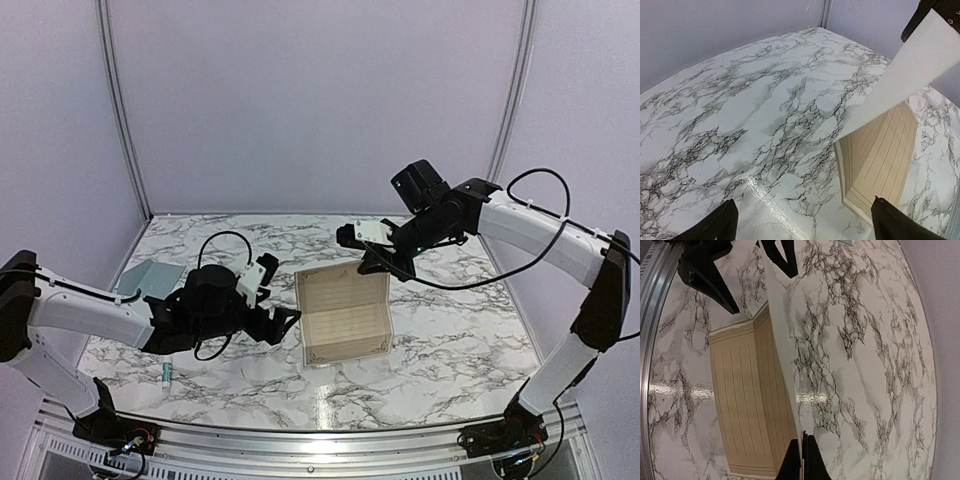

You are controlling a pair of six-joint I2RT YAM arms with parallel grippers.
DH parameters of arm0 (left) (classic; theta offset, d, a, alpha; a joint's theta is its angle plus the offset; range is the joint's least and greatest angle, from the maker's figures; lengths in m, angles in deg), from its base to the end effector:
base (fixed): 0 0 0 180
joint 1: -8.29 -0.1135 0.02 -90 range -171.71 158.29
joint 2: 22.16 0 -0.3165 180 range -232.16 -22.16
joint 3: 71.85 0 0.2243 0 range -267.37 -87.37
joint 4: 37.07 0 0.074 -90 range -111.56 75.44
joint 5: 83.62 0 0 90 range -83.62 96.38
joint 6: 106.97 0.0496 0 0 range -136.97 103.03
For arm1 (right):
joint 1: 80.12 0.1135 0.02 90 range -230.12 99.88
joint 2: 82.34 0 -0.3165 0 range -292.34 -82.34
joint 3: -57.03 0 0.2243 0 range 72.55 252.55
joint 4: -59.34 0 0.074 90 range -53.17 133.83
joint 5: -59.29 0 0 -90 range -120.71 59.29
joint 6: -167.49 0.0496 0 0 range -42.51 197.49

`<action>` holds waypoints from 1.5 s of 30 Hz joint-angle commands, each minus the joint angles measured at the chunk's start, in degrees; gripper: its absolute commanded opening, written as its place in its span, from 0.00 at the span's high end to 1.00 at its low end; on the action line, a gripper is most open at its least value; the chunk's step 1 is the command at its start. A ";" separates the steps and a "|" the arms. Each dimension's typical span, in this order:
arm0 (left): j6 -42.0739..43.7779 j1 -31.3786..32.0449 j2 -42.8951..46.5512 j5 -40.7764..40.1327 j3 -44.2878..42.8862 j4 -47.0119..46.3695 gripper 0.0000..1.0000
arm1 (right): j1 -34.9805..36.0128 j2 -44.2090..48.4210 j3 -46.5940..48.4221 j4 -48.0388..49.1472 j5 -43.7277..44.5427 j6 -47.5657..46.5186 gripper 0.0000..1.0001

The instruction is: Place the letter into the envelope and seal it

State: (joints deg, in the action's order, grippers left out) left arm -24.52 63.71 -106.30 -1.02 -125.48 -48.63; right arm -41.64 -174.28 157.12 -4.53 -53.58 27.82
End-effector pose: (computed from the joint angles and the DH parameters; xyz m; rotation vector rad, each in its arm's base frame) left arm 0.1741 -0.2413 0.2745 0.7072 1.8147 -0.6182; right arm 0.2386 0.2143 0.3627 -1.8354 1.6733 0.4245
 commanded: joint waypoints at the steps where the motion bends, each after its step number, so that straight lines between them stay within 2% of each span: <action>1: -11.82 -1.69 2.13 -0.62 2.79 -6.02 0.01 | 0.34 0.69 3.70 -0.85 -0.32 1.48 1.00; 4: -13.93 -2.64 3.73 -1.90 5.03 -6.22 0.01 | 0.08 1.23 4.02 -1.03 -0.16 1.84 1.00; 8: -11.63 -3.07 5.34 -5.26 7.05 -7.57 0.01 | -0.41 1.84 4.17 -1.04 -0.21 2.23 1.00; 12: -11.28 -3.56 6.10 -3.87 6.97 -8.27 0.01 | -1.10 2.52 5.05 -1.29 -1.06 2.90 1.00; 15: -18.44 -4.85 5.82 -19.36 7.47 -5.95 0.01 | -2.14 3.02 6.23 -1.34 -2.20 3.61 1.00; 16: -19.27 -6.32 5.41 -18.98 7.65 -5.67 0.01 | -2.52 3.14 6.62 -1.32 -2.50 3.80 1.00; 18: -19.68 -9.04 4.65 -15.11 7.75 -6.45 0.01 | -3.30 3.32 7.21 -1.38 -3.30 4.21 1.00; 21: -17.39 -11.92 3.35 -5.69 9.61 -17.75 0.03 | -4.44 3.52 7.20 -1.08 -4.61 4.69 1.00; 24: -17.04 -12.79 1.33 5.67 12.79 -35.83 0.23 | -5.68 3.48 6.12 -0.10 -6.14 5.44 1.00; 26: -15.33 -12.79 -1.21 15.39 10.02 -36.33 0.33 | -6.47 3.44 5.18 0.63 -6.78 5.74 1.00; 30: -19.31 -12.56 -8.63 27.90 6.39 -39.21 0.32 | -7.51 3.76 3.53 1.94 -8.32 6.58 1.00; 35: -25.75 -11.98 -18.17 34.39 4.85 -50.87 0.31 | -7.97 4.05 1.95 2.78 -9.15 6.69 1.00; 39: -30.36 -11.22 -24.63 37.68 2.11 -57.76 0.34 | -8.07 4.14 1.60 2.92 -9.48 6.85 1.00; 45: -33.16 -10.18 -28.98 39.42 -0.97 -59.85 0.43 | -8.07 4.13 1.15 3.01 -9.38 7.04 1.00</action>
State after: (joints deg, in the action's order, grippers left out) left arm -54.59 52.83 -133.46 34.78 -123.97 -101.91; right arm -49.27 -171.77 158.83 -2.83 -61.76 34.05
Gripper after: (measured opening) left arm 0.596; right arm 0.001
